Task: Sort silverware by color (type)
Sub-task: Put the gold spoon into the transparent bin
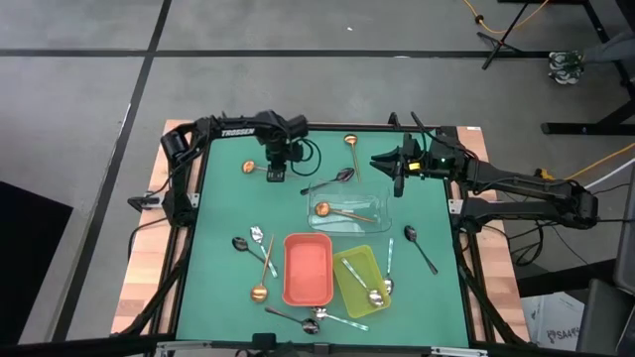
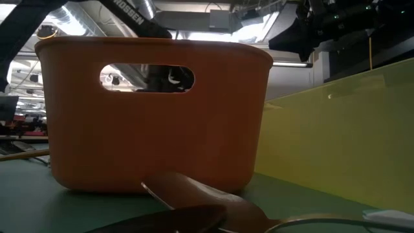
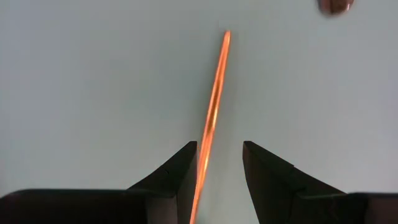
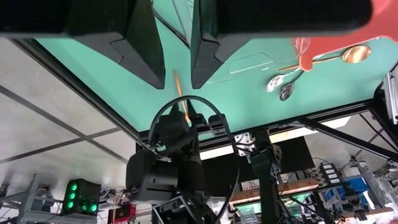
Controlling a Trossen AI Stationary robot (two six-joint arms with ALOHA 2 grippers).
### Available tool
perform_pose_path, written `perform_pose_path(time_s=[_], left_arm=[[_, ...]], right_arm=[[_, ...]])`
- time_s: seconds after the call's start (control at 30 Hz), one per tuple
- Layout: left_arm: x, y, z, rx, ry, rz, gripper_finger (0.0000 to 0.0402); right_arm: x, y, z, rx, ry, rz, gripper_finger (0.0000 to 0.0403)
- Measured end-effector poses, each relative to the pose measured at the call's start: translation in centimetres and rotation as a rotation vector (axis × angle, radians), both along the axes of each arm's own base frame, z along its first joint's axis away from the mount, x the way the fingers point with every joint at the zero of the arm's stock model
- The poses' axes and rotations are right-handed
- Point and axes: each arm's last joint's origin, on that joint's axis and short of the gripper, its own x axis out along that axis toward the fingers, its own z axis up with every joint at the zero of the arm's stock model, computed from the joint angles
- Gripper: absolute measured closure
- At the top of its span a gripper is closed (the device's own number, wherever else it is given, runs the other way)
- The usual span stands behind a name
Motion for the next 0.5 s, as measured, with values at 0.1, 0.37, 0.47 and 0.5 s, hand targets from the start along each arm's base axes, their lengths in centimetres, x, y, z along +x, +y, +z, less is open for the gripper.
perform_pose_path(time_s=[0.1, 0.37, 0.47, 0.5], left_arm=[[0.5, -0.3, 0.0, 0.039, -0.015, -0.015, 0.0279], [0.9, -0.8, -0.6, 0.063, -0.022, -0.029, 0.0279], [0.0, -1.1, -1.9, 0.052, 0.021, -0.01, 0.0279], [-0.2, -1.2, -2.3, 0.061, 0.035, -0.006, 0.0279]], right_arm=[[0.0, 0.0, 0.0, 0.001, 0.002, 0.0, 0.0333], [0.0, 0.0, -0.1, 0.003, 0.007, 0.0, 0.0333], [0.0, 0.0, -0.1, 0.002, 0.007, 0.0, 0.0333], [0.0, 0.0, -0.1, 0.003, 0.007, 0.0, 0.0333]])
